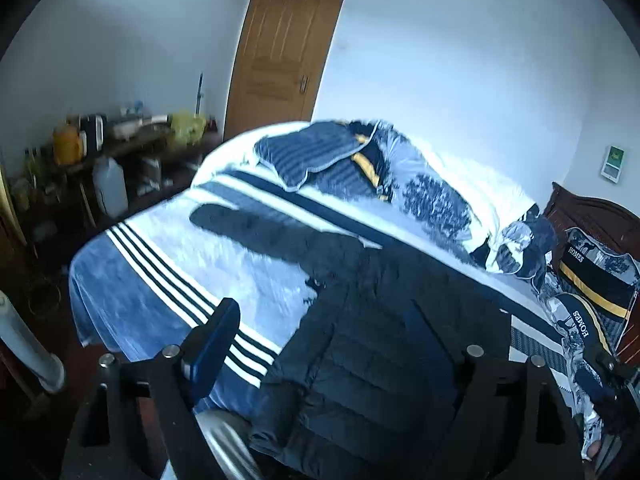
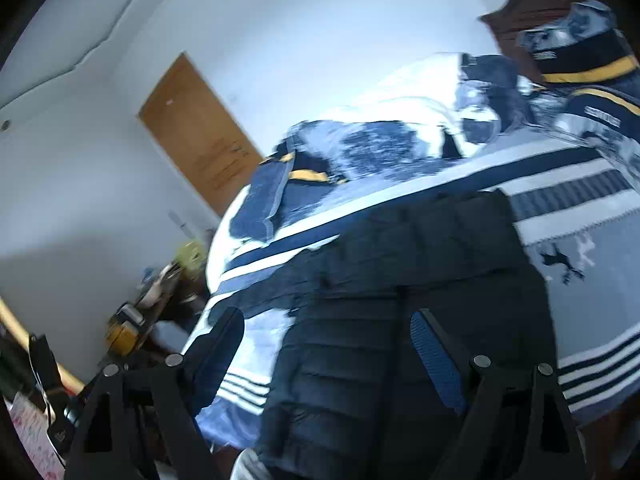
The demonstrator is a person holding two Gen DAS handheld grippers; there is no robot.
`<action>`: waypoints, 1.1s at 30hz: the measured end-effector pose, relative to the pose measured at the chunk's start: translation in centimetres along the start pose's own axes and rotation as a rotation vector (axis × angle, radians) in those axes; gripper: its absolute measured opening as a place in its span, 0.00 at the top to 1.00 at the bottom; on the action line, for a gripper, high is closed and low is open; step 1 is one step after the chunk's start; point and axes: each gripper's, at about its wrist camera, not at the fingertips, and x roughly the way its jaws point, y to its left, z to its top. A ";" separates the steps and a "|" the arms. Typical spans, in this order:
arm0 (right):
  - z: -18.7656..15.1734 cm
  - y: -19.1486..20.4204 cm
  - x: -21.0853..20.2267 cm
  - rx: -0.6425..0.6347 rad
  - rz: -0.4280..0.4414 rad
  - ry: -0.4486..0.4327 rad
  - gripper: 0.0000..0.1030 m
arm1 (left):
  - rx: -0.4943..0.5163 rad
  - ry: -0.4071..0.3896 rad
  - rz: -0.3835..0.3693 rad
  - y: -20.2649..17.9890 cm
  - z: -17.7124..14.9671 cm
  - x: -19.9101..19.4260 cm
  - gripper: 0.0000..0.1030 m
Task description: Fold large clothes
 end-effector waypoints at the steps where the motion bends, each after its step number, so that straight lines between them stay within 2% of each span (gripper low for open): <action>1: 0.1 0.8 -0.3 -0.025 0.006 -0.001 0.15 | 0.004 -0.010 -0.005 0.2 0.2 -0.6 0.16; 3: 0.2 2.1 -0.8 -0.053 -0.001 0.005 0.15 | 0.003 -0.011 0.004 0.4 0.5 -1.0 0.15; 6: 0.8 3.9 -0.9 -0.087 0.049 0.030 0.15 | -0.012 -0.016 0.017 0.9 0.9 -1.0 0.15; 10: 1.9 6.0 -0.5 -0.126 0.066 0.024 0.15 | -0.027 -0.008 0.033 1.8 1.3 -0.5 0.15; 16: 2.6 7.8 3.6 -0.166 0.118 0.062 0.15 | -0.074 0.063 0.046 3.7 1.0 3.3 0.15; 19: 2.7 8.0 6.7 -0.167 0.123 0.097 0.15 | -0.103 0.131 0.056 5.2 0.8 6.5 0.15; 25: 3.0 8.5 12.7 -0.185 0.090 0.143 0.15 | -0.174 0.196 0.097 8.1 0.6 11.2 0.15; 29: 3.2 9.0 16.8 -0.226 0.060 0.175 0.15 | -0.232 0.248 0.039 10.7 1.5 15.7 0.15; 30: 3.2 9.0 17.6 -0.231 0.067 0.182 0.15 | -0.267 0.261 -0.001 11.8 1.6 17.7 0.14; 33: 3.1 8.7 21.4 -0.236 0.059 0.208 0.15 | -0.442 0.389 -0.078 16.1 0.8 25.8 0.14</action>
